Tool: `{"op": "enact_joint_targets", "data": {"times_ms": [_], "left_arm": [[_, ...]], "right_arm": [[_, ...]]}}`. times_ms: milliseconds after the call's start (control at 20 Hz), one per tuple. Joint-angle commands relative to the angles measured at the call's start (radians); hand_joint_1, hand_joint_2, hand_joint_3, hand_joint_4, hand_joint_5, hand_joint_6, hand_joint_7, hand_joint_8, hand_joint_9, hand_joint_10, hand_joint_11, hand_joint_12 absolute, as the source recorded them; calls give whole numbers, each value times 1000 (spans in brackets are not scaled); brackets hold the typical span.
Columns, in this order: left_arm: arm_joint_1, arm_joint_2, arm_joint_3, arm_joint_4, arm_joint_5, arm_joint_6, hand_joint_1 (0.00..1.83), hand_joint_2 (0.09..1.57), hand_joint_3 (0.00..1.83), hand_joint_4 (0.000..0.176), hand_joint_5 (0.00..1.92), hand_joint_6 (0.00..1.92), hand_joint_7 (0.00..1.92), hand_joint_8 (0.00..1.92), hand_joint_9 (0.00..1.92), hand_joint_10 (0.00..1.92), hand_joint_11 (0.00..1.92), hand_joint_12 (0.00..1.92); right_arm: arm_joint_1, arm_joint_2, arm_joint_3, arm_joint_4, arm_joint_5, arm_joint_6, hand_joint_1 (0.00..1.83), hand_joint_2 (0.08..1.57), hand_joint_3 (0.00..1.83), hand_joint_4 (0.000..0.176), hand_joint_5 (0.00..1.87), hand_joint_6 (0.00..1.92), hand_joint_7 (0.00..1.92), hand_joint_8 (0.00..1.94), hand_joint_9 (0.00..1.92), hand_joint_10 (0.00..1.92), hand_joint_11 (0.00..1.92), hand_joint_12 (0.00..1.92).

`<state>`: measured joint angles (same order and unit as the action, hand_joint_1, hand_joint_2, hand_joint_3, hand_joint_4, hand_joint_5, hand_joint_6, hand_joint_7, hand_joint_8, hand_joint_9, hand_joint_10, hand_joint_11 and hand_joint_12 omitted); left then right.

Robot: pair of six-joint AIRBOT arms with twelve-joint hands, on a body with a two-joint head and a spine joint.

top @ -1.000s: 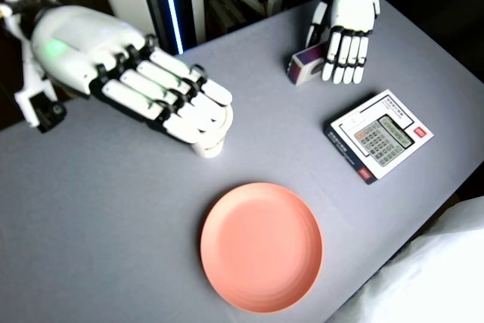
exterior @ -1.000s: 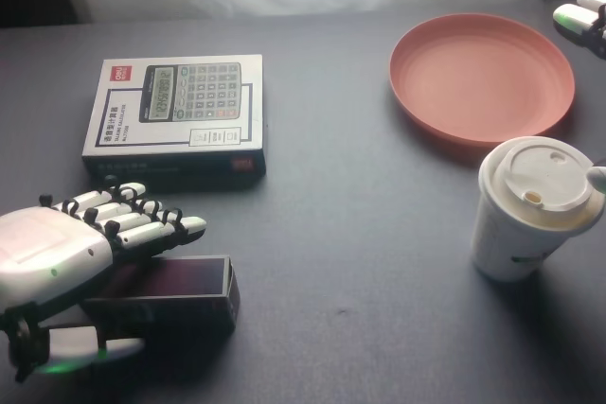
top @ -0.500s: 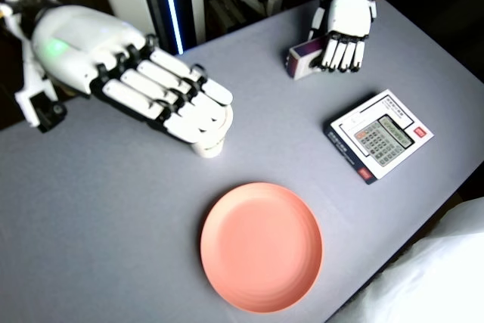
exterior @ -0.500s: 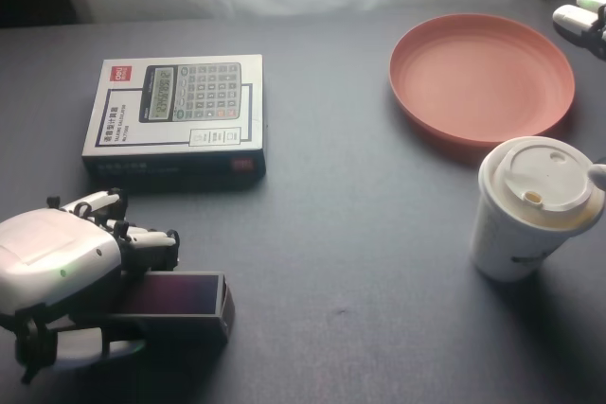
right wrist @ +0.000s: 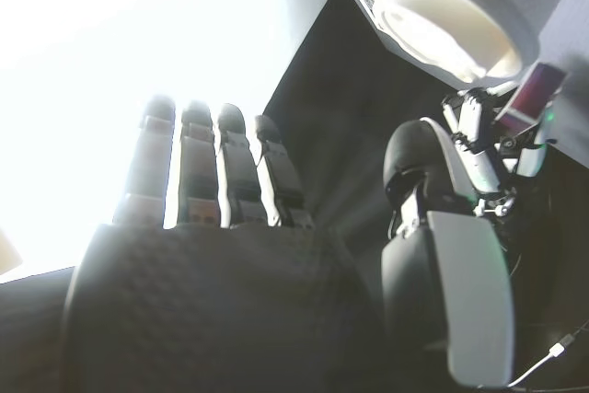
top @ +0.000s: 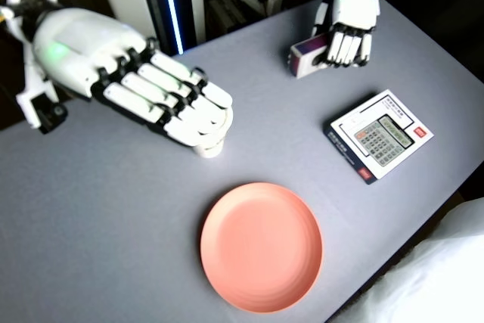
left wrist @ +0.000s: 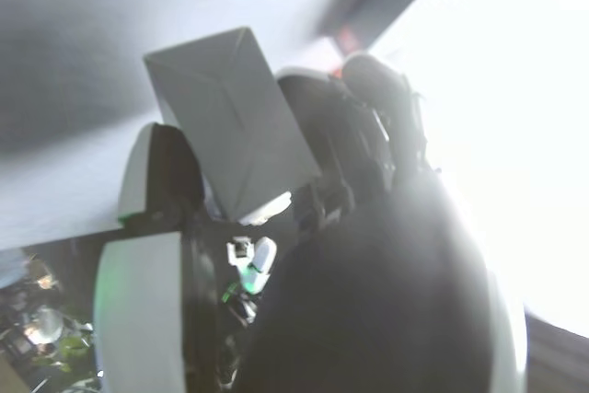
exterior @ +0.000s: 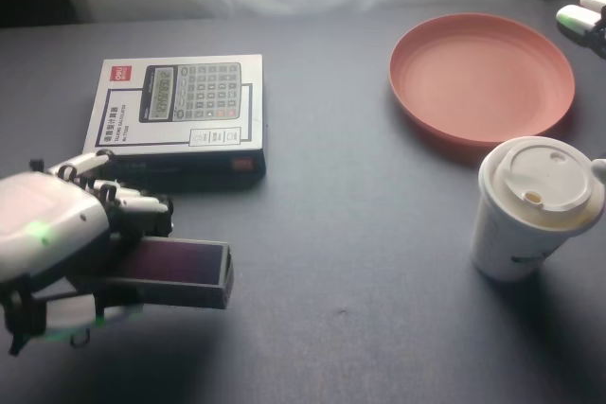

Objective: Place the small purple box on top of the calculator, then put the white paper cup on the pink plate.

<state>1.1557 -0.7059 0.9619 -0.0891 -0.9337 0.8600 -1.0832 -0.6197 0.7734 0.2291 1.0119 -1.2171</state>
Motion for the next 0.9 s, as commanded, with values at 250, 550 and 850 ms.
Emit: {"op": "enact_joint_targets", "data": {"times_ms": [250, 550, 850], "left_arm": [[-157, -45, 67, 20, -65, 5, 1201, 1204, 0, 0, 789, 1121, 860, 1436, 569, 1693, 104, 1921], [-300, -126, 175, 21, 28, 5, 1126, 1167, 0, 0, 883, 1110, 910, 1701, 794, 1911, 506, 1921], [-384, -172, 274, -34, 95, 5, 1156, 1119, 0, 0, 978, 996, 975, 1736, 861, 1921, 572, 1921]], "right_arm": [[12, -11, 10, 11, 123, -1, 296, 1253, 0, 0, 0, 0, 0, 0, 0, 0, 0, 0], [6, -12, 14, 19, 123, -1, 323, 1252, 0, 0, 0, 0, 0, 0, 0, 0, 0, 0], [5, -20, 19, 21, 123, -1, 285, 1253, 0, 0, 0, 0, 0, 0, 0, 0, 0, 0]]}}
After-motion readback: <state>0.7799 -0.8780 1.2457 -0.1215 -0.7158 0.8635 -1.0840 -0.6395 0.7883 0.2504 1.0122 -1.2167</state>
